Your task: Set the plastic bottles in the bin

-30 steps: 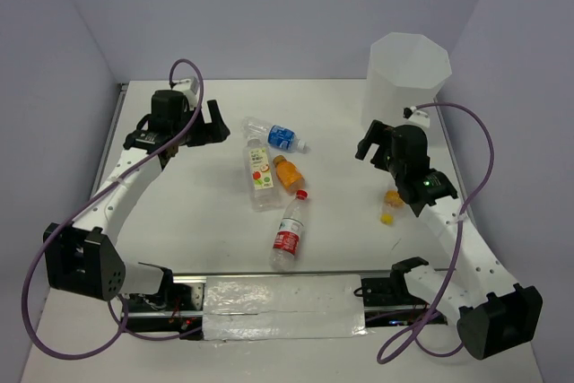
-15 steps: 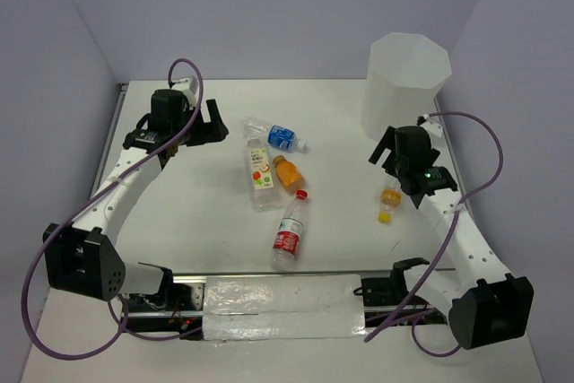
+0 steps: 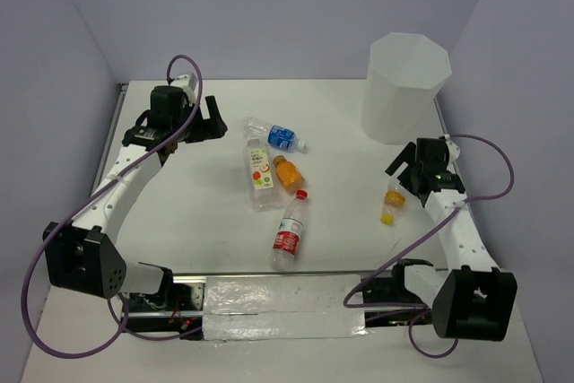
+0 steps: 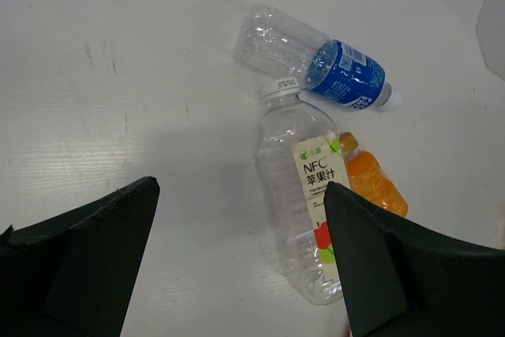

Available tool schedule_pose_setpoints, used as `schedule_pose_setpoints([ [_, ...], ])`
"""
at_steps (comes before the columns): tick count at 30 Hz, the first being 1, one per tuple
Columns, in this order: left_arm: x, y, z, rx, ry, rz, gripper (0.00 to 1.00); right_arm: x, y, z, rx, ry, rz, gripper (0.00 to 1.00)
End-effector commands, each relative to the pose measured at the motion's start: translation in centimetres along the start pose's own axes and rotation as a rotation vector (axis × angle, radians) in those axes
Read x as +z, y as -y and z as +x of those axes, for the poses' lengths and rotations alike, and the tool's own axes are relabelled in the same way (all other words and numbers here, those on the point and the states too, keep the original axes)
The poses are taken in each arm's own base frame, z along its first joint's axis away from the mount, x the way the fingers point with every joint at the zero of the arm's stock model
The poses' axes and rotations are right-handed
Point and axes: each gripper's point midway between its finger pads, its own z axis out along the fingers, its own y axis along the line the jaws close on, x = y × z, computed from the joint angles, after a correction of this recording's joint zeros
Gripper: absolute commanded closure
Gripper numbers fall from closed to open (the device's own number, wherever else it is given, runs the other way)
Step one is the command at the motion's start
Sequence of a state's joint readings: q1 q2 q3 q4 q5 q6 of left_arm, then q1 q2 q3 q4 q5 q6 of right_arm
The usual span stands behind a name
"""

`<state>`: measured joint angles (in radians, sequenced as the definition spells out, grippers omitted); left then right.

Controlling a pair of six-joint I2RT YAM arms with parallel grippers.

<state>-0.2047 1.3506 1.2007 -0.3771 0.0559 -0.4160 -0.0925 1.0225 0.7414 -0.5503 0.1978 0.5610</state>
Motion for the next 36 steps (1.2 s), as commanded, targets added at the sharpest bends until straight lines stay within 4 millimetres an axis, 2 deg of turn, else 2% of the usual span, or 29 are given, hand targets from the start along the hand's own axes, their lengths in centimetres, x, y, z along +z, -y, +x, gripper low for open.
schedule_pose_setpoints([
  [1, -0.1, 0.5, -1.8, 0.034, 0.04, 0.003, 0.0, 1.3, 0.8, 1.4, 0.024, -0.062, 0.024, 0.0],
  [5, -0.1, 0.4, -1.7, 0.029, 0.043, 0.004, 0.01, 2.4, 2.0, 2.6, 0.02, -0.079, 0.064, 0.0],
  [12, 0.5, 0.6, -1.4, 0.012, 0.026, 0.01, 0.01, 4.3, 0.8, 3.8, -0.011, -0.125, -0.005, 0.01],
  [15, 0.5, 0.7, -1.4, 0.006, 0.029, 0.016, 0.01, 5.2, 1.2, 4.4, -0.025, -0.15, 0.017, 0.04],
  [19, 0.6, 0.7, -1.3, -0.001, 0.028, 0.015, 0.01, 6.1, 0.6, 5.3, -0.034, -0.19, -0.009, 0.13],
  [22, 0.7, 0.7, -1.2, -0.006, 0.023, 0.014, 0.01, 6.3, 0.4, 5.1, -0.039, -0.196, -0.016, 0.27],
  [26, 0.8, 0.8, -1.2, -0.007, 0.023, 0.013, 0.01, 6.1, 0.0, 4.6, -0.041, -0.18, -0.029, 0.41],
  [27, 0.7, 0.8, -1.2, -0.009, 0.025, 0.013, 0.0, 5.7, -0.2, 4.3, -0.037, -0.173, -0.042, 0.49],
  [29, 0.7, 0.8, -1.2, -0.007, 0.024, 0.012, 0.01, 5.1, -0.6, 3.7, -0.032, -0.159, -0.06, 0.54],
  [32, 0.6, 0.7, -1.3, -0.005, 0.025, 0.007, 0.01, 2.4, -1.9, 1.1, -0.023, -0.091, -0.11, 0.54],
  [35, 0.6, 0.6, -1.4, -0.005, 0.029, 0.001, 0.01, -2.5, -4.3, -3.6, -0.009, 0.04, -0.212, 0.54],
  [36, 0.6, 0.6, -1.4, -0.007, 0.03, -0.001, 0.0, -4.8, -5.6, -6.2, 0.001, 0.105, -0.256, 0.54],
])
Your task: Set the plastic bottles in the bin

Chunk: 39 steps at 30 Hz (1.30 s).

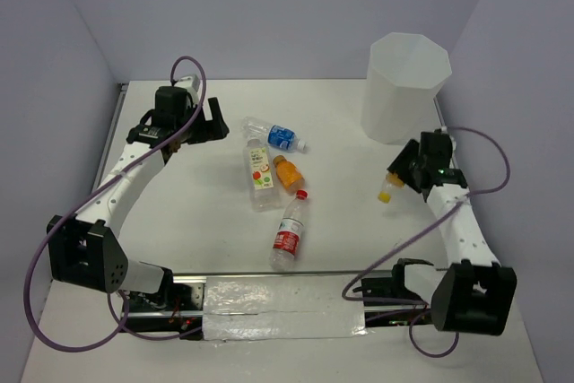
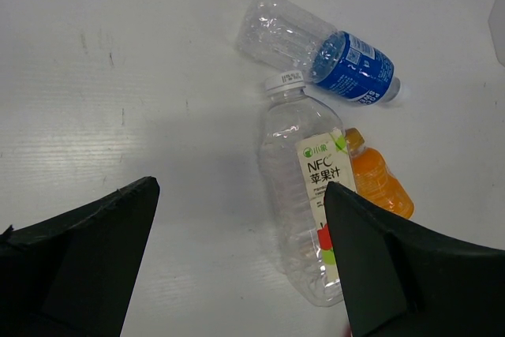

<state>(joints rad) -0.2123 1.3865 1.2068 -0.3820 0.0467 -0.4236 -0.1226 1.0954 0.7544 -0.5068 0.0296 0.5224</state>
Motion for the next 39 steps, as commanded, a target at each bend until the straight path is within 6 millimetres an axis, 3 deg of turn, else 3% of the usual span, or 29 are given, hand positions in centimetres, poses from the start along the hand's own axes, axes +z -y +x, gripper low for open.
schedule_pose_setpoints([
  [1, -0.6, 0.9, -2.3, -0.003, 0.066, 0.016, 0.0, -8.0, -5.1, -8.1, 0.004, 0.261, -0.183, 0.54],
  [5, -1.4, 0.8, -3.1, -0.033, 0.111, 0.001, 0.0, -15.2, -9.4, -15.4, 0.03, 0.474, -0.299, 0.53],
  [8, -2.0, 1.0, -3.6, -0.036, 0.139, 0.011, 0.01, -17.1, -11.3, -20.4, 0.053, 0.574, -0.295, 0.52],
  [13, -2.6, 1.2, -3.3, -0.047, 0.116, 0.014, 0.0, -16.0, -14.1, -26.3, 0.096, 0.64, -0.287, 0.51],
  [14, -2.8, 1.2, -3.3, -0.05, 0.12, 0.018, 0.0, -16.7, -14.9, -27.9, 0.11, 0.671, -0.303, 0.51],
  [15, -2.7, 1.2, -2.9, -0.055, 0.115, 0.021, 0.01, -14.4, -15.4, -28.5, 0.122, 0.644, -0.283, 0.51],
  [16, -2.7, 1.2, -2.9, -0.056, 0.115, 0.021, 0.0, -13.7, -15.7, -29.1, 0.13, 0.639, -0.279, 0.51],
  [17, -2.9, 1.2, -2.8, -0.058, 0.117, 0.022, 0.0, -14.3, -16.4, -30.4, 0.141, 0.666, -0.29, 0.5],
  [18, -2.9, 1.1, -2.7, -0.057, 0.112, 0.015, 0.0, -11.9, -16.6, -30.6, 0.15, 0.632, -0.265, 0.49],
  [20, -3.2, 0.9, -2.7, -0.051, 0.11, 0.005, 0.0, -11.3, -17.3, -31.7, 0.166, 0.637, -0.269, 0.49],
  [21, -3.3, 0.9, -2.8, -0.05, 0.114, 0.004, 0.0, -9.6, -17.4, -31.9, 0.166, 0.619, -0.251, 0.49],
  [26, -4.0, 1.1, -3.3, -0.038, 0.128, 0.009, 0.0, -7.9, -18.6, -33.4, 0.182, 0.611, -0.256, 0.48],
  [31, -3.9, 1.0, -3.1, -0.04, 0.124, 0.007, 0.0, -6.4, -19.0, -33.5, 0.177, 0.59, -0.245, 0.45],
  [35, -3.8, 1.0, -3.0, -0.045, 0.126, 0.008, 0.01, -5.7, -19.2, -32.7, 0.141, 0.572, -0.225, 0.04],
  [39, -4.0, 1.1, -3.1, -0.047, 0.128, 0.009, 0.0, -7.1, -19.6, -32.5, 0.099, 0.591, -0.219, 0.0],
])
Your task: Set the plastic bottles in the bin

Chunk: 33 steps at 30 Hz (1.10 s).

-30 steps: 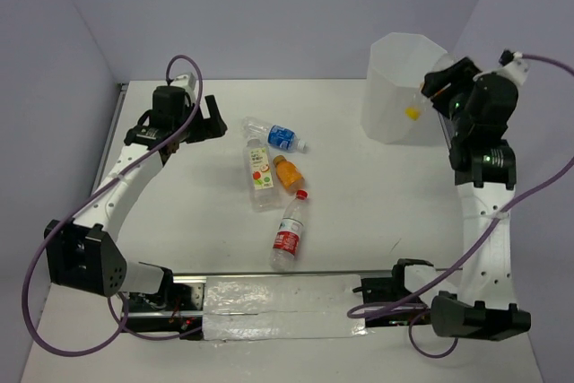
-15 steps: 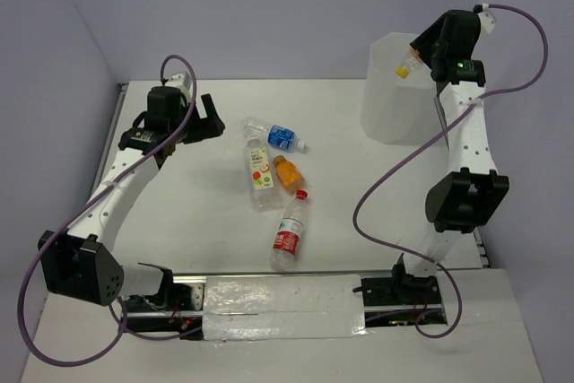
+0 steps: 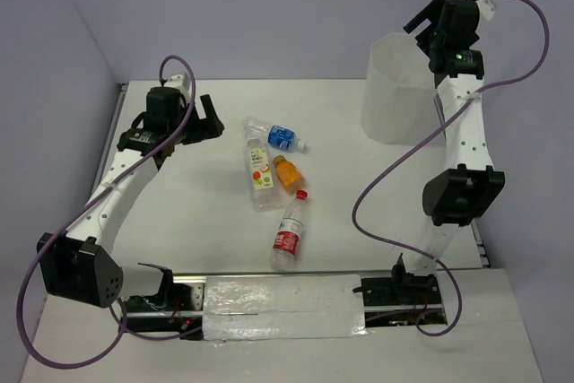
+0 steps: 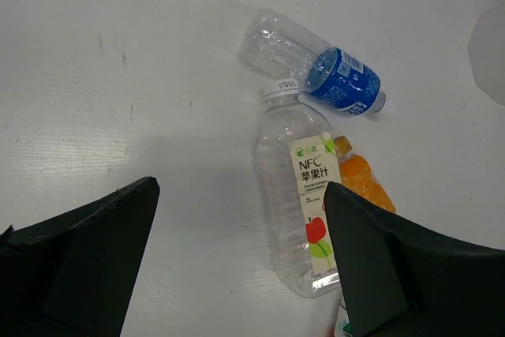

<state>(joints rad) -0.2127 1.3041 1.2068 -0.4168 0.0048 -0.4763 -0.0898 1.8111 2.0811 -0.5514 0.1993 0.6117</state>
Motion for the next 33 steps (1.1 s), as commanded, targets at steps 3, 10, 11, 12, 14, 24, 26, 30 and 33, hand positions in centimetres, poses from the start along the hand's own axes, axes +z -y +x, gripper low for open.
schedule_pose_setpoints([
  [3, -1.6, 1.0, -1.9, 0.001, 0.071, 0.033, 0.0, -3.9, -2.8, -2.2, -0.081, 0.048, -0.055, 0.0],
  [10, -2.0, 0.2, -2.0, -0.049, 0.114, -0.005, 0.01, -14.6, -6.6, 6.5, -0.3, -0.061, -0.257, 0.0],
  [11, -2.1, 0.1, -2.0, -0.057, 0.119, -0.009, 0.01, -15.5, -6.4, 8.2, -0.311, -0.088, -0.268, 0.0],
  [12, -2.2, 0.0, -2.1, -0.063, 0.129, -0.018, 0.0, -15.7, -4.7, 12.4, -0.341, -0.175, -0.257, 0.0],
  [14, -2.1, -0.3, -1.9, -0.084, 0.133, -0.032, 0.0, -18.6, -4.8, 16.2, -0.293, -0.267, -0.31, 0.01],
  [24, -2.0, -0.6, -2.1, -0.136, 0.153, -0.053, 0.0, -28.1, -1.0, 35.2, -0.162, -0.71, -0.367, 0.0],
  [26, -1.8, -0.5, -2.0, -0.141, 0.144, -0.049, 0.0, -28.6, -0.2, 37.9, -0.193, -0.772, -0.351, 0.0],
  [30, -1.7, -0.5, -1.8, -0.14, 0.135, -0.05, 0.0, -29.2, 0.6, 41.7, -0.203, -0.879, -0.339, 0.0],
  [33, -1.7, -0.8, -1.8, -0.135, 0.138, -0.061, 0.0, -29.3, 1.3, 44.4, -0.236, -0.944, -0.317, 0.0],
])
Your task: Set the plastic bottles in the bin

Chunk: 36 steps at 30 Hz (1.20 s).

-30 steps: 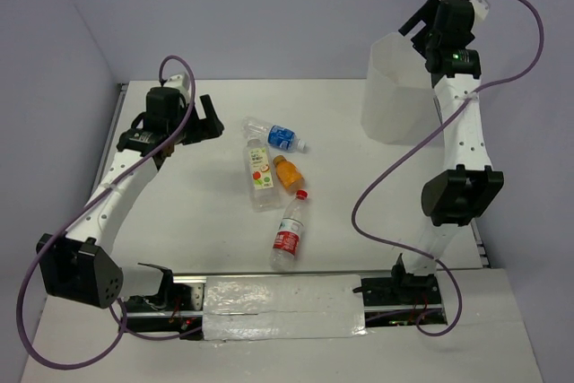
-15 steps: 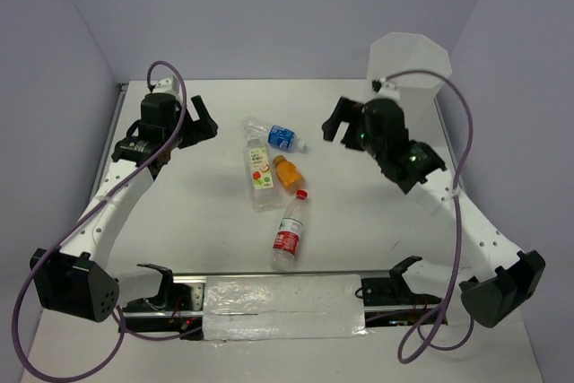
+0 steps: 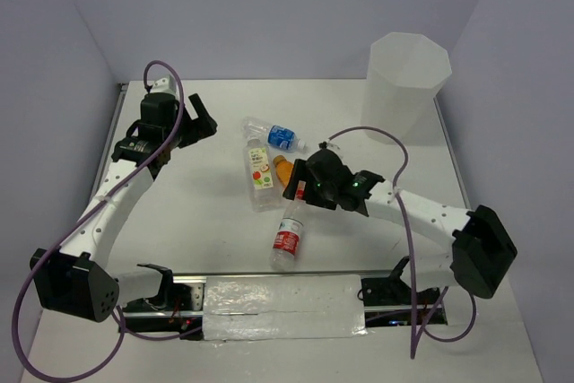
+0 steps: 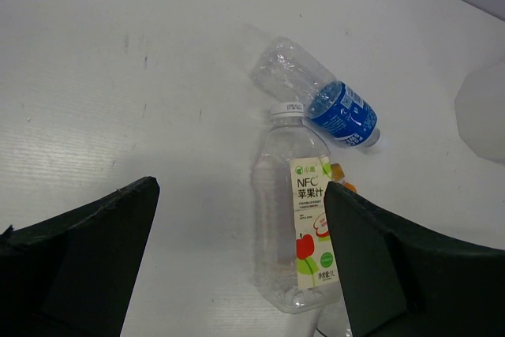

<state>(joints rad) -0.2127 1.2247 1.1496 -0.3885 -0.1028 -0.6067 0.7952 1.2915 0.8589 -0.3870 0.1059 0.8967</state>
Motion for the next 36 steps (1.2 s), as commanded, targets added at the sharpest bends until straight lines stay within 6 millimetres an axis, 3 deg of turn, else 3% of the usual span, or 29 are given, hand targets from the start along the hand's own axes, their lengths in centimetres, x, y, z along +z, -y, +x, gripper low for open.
schedule_pose_setpoints([
  [1, -0.2, 0.4, -1.0, -0.004, 0.044, 0.014, 0.0, 2.0, -1.6, 1.5, 0.027, -0.054, -0.054, 0.0],
  [8, -0.1, 0.4, -0.9, 0.001, 0.04, 0.009, 0.0, 5.1, 0.2, 4.9, 0.034, -0.152, 0.026, 0.01],
  [15, 0.2, 0.5, -0.8, 0.0, 0.033, 0.014, 0.01, 4.7, 1.3, 4.3, 0.039, -0.102, 0.07, 0.35],
  [20, 0.3, 0.5, -0.8, 0.0, 0.036, 0.014, 0.0, 2.2, 1.6, 2.0, 0.006, -0.02, 0.101, 0.53],
  [23, 0.4, 0.4, -0.7, 0.001, 0.034, 0.013, 0.0, -0.9, 1.5, -0.5, -0.022, 0.075, 0.118, 0.55],
  [26, 0.3, 0.4, -0.8, 0.001, 0.037, 0.013, 0.0, -5.2, 1.7, -4.7, -0.05, 0.221, 0.149, 0.55],
  [27, 0.3, 0.4, -0.8, 0.003, 0.037, 0.013, 0.01, -6.9, 0.8, -6.7, -0.046, 0.281, 0.136, 0.55],
  [31, 0.2, 0.5, -0.9, -0.001, 0.04, 0.018, 0.01, -13.3, 1.6, -14.6, -0.051, 0.51, 0.18, 0.55],
  [32, 0.2, 0.6, -0.9, -0.001, 0.041, 0.019, 0.0, -15.7, 1.4, -17.6, -0.016, 0.598, 0.176, 0.55],
  [35, 0.1, 0.6, -0.9, -0.001, 0.042, 0.02, 0.01, -19.9, 1.8, -22.8, -0.028, 0.781, 0.244, 0.54],
  [36, 0.1, 0.5, -0.8, 0.001, 0.038, 0.019, 0.0, -21.9, 2.1, -25.5, 0.002, 0.854, 0.272, 0.54],
])
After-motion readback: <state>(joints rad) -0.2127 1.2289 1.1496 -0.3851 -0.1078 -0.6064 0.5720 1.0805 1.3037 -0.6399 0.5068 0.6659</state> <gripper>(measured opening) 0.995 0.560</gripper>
